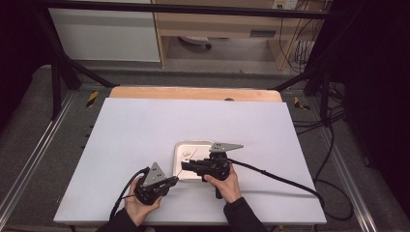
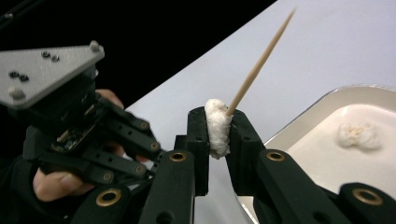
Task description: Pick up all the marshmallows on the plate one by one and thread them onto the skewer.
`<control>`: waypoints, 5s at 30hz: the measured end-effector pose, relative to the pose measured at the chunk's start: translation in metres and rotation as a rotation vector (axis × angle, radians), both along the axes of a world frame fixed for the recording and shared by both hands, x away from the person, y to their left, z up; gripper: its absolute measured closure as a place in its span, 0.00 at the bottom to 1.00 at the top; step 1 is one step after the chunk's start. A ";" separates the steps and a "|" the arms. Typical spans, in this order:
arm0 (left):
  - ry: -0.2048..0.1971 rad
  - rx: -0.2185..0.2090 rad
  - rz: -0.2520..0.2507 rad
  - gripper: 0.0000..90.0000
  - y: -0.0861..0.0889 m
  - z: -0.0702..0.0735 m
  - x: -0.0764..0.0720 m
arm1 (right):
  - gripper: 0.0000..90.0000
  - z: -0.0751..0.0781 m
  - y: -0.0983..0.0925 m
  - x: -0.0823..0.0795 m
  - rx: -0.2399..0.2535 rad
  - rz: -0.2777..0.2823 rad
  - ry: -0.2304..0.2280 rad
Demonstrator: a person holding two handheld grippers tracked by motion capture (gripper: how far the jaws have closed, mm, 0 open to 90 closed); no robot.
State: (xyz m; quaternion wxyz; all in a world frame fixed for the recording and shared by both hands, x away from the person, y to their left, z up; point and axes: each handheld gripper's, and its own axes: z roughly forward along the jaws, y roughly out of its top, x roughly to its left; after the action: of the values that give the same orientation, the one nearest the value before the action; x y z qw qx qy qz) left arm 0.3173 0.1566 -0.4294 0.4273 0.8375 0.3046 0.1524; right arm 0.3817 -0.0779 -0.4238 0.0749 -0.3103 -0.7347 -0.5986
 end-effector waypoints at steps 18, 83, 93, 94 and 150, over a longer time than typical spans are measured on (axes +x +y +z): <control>-0.015 -0.022 0.019 0.98 -0.012 0.001 0.003 | 0.84 -0.016 0.008 -0.006 -0.045 0.027 0.041; 0.026 0.002 0.049 0.98 0.017 -0.001 0.005 | 0.81 -0.020 -0.033 0.012 -0.673 0.008 -0.172; 0.023 -0.001 0.042 0.98 0.016 0.000 0.005 | 0.82 -0.001 -0.040 0.011 -0.510 -0.010 -0.146; 0.021 -0.001 0.040 0.98 0.016 0.000 0.004 | 0.82 0.001 -0.041 0.011 -0.494 -0.011 -0.144; 0.001 -0.010 -0.006 0.98 0.008 0.001 -0.002 | 0.83 0.041 -0.038 0.031 0.054 -0.099 0.010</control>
State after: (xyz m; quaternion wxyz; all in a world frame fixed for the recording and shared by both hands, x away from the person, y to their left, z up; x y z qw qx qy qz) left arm 0.3150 0.1645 -0.4284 0.4318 0.8363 0.3031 0.1494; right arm 0.4126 -0.1158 -0.3828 0.0569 -0.3471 -0.7016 -0.6197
